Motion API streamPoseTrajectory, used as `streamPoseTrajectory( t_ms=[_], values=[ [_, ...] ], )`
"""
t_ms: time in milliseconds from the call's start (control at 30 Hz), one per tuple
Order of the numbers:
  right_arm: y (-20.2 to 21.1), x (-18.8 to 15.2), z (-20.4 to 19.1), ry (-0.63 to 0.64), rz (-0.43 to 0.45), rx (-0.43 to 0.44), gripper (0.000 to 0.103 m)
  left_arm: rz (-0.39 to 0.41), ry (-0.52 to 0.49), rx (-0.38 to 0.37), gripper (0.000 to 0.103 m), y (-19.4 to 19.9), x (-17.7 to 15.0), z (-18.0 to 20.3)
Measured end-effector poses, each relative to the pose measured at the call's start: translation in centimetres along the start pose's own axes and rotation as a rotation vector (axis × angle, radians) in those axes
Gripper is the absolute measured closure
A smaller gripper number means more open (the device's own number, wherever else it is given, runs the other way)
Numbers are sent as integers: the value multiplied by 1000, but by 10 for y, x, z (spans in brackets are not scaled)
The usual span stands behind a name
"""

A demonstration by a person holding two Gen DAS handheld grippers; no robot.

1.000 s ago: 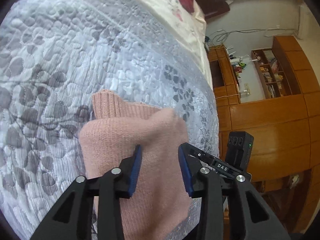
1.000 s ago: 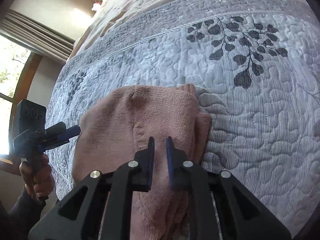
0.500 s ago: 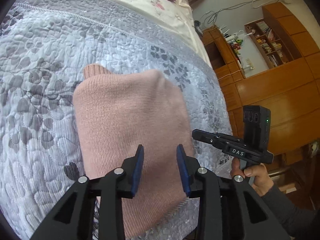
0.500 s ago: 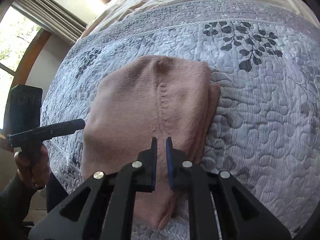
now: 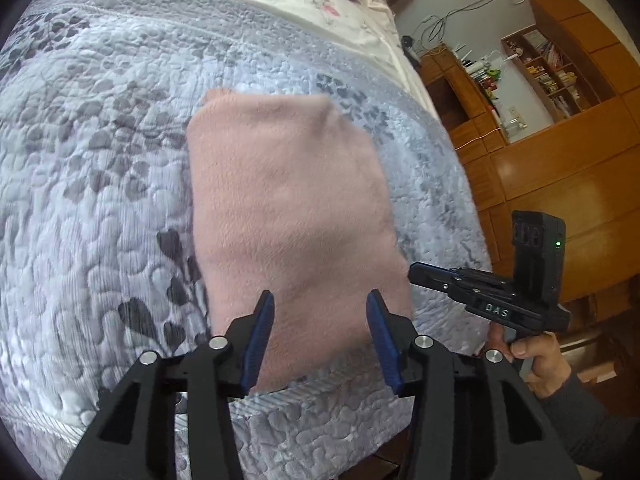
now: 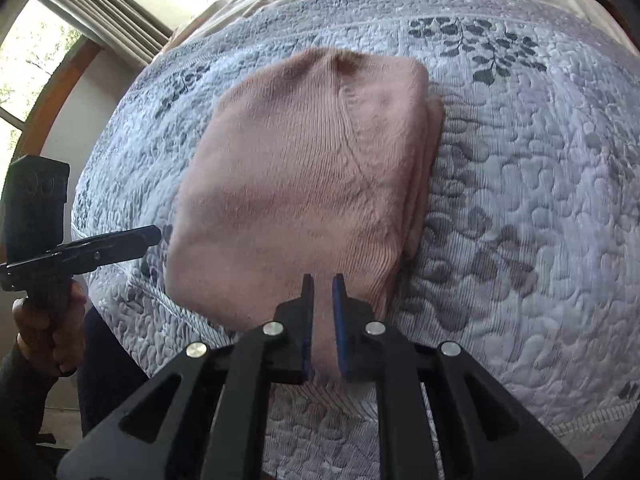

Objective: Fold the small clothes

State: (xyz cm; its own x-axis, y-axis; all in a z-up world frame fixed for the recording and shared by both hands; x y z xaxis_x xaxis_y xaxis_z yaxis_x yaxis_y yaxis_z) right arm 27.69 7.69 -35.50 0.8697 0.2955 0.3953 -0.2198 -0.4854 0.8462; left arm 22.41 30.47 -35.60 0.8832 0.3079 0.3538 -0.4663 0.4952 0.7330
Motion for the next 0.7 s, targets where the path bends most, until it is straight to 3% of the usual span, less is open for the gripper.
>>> streamPoseTrajectory(
  t_ms=[33,67,133,233,267,333,400,500,567,700],
  values=[
    [-13,-9,3,3,-36,-34,94,-23,9,24,55,-11,-6,-5],
    [-23,-15,6,12,-53,-70,101,-33,10,49,55,-18,-10,-8],
    [-23,-19,11,-18,-40,-80,103,-27,24,66,55,-16,-12,-7],
    [8,-16,2,-34,21,-60,90,35,36,31,47,17,-12,8],
    [20,-16,-1,-40,43,-54,83,60,24,51,39,32,-14,14],
    [45,-21,-8,-64,78,-47,64,106,-20,161,28,62,-25,27],
    [68,-34,-18,-82,101,-68,29,131,-73,292,17,89,-41,42],
    [101,-57,-43,-74,135,-113,9,188,-139,450,16,128,-69,70],
    [123,-74,-59,-52,168,-198,9,235,-158,504,15,155,-87,85],
    [166,-98,-90,-3,247,-350,3,298,-176,540,15,199,-111,113]
  ],
)
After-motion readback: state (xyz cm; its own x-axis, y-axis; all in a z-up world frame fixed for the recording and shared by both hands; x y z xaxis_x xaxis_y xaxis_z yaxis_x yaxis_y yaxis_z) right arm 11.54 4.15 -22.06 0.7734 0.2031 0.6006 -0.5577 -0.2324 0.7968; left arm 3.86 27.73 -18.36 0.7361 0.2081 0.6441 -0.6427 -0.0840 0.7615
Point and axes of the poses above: each gripper's, at about its wrist camera, not at the fingertips, and y roughly against the way its jaws point, z to its right, x to its top, the point moved 3 cm from there along -y, roughly the way its jaws point, and after that the axes turned 9 degrees about z, right-handed, at the moved point
